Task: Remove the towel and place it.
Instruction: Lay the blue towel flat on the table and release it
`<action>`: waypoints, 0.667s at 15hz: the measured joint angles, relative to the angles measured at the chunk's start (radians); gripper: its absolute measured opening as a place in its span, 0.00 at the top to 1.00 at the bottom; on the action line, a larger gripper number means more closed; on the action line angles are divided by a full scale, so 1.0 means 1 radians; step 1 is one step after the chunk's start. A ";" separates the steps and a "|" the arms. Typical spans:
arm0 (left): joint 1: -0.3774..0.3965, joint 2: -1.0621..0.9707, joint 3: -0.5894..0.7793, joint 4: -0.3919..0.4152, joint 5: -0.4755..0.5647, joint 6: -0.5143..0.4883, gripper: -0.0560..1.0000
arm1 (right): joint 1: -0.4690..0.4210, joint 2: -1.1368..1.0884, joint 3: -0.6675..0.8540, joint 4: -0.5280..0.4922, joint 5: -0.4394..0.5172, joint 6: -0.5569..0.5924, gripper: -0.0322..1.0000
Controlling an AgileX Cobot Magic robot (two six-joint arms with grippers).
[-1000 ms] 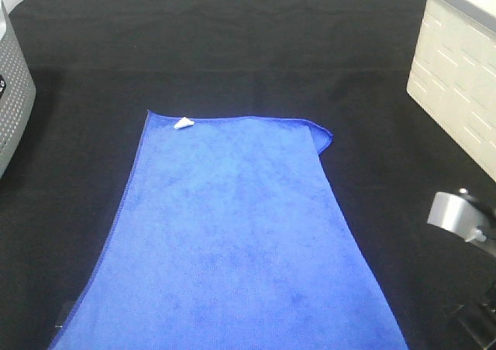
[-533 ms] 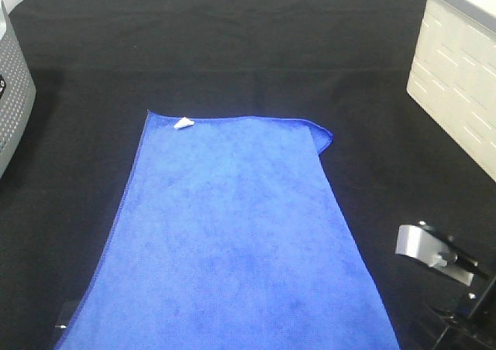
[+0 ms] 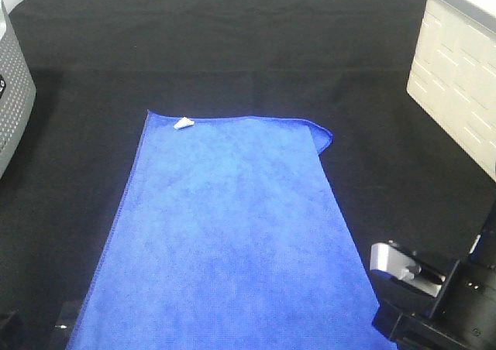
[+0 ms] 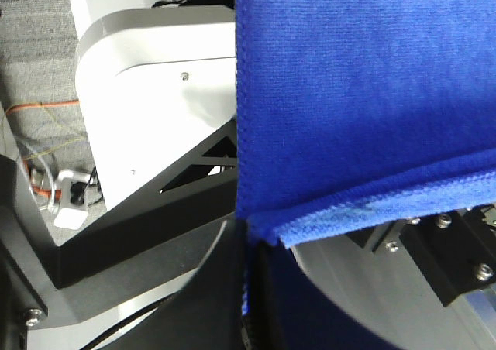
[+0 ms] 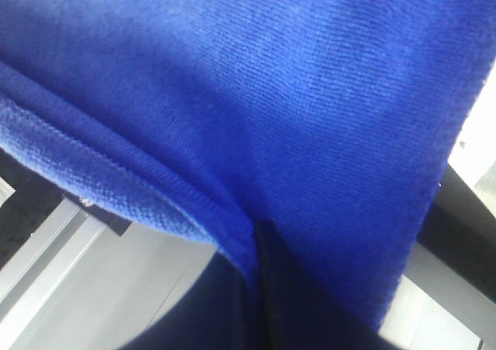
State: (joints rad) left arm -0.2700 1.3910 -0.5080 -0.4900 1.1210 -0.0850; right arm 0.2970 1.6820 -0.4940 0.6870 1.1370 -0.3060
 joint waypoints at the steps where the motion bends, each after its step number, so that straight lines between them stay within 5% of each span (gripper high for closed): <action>1: 0.000 0.034 0.000 -0.003 -0.011 0.010 0.95 | 0.000 0.041 0.000 0.002 -0.011 -0.002 0.97; 10: 0.001 0.112 -0.001 -0.002 -0.063 0.057 0.94 | -0.001 0.180 -0.001 0.000 -0.063 -0.051 0.97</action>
State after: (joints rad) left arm -0.2690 1.5030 -0.5090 -0.4920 1.0580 -0.0280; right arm 0.2960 1.8620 -0.4950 0.6870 1.0740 -0.3570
